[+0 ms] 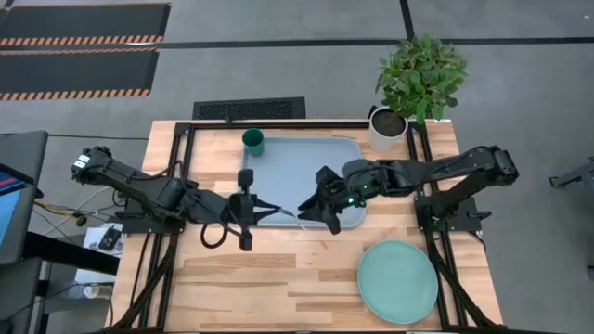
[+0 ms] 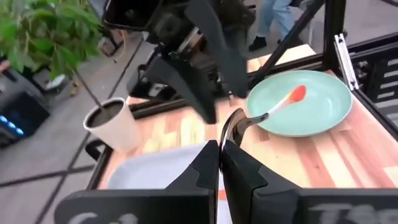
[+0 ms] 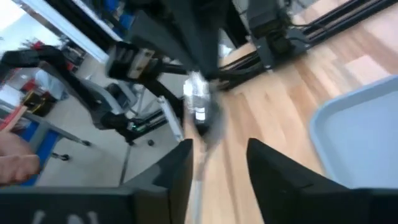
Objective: Pick and place plate/cup/fork/spoon on tray
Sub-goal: Put the orange spoon on the gray tray to the right of the orange fork
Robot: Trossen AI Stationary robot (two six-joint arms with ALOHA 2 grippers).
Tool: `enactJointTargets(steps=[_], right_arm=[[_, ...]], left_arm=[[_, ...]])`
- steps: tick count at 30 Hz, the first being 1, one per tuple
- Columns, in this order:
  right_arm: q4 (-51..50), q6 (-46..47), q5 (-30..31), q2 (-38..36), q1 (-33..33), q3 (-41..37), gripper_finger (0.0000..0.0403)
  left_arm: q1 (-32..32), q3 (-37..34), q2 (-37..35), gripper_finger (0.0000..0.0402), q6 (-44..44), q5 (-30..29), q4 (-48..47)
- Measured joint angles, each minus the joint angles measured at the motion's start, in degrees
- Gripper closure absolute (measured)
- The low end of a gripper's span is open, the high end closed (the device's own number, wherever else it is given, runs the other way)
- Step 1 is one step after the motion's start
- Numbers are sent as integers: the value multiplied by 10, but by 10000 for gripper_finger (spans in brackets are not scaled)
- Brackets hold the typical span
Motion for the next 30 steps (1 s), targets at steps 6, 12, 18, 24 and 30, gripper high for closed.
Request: enactJointTargets(steps=[6, 12, 18, 24, 30], right_arm=[[-95, 0, -5, -43, -19, -3, 194], [-184, 14, 11, -140, -23, -2, 200], [-271, 26, 96, -228, -2, -2, 216], [-340, 46, 125, -273, 24, -2, 225], [-374, 50, 138, -279, 37, -2, 231]], left_arm=[[34, 0, 0, 401, -98, 14, -45], [152, 4, 16, 401, -181, 135, -85], [266, 48, 105, 401, -170, 302, -99], [326, 141, 239, 401, -99, 423, -156], [353, 287, 378, 401, -6, 431, -223]])
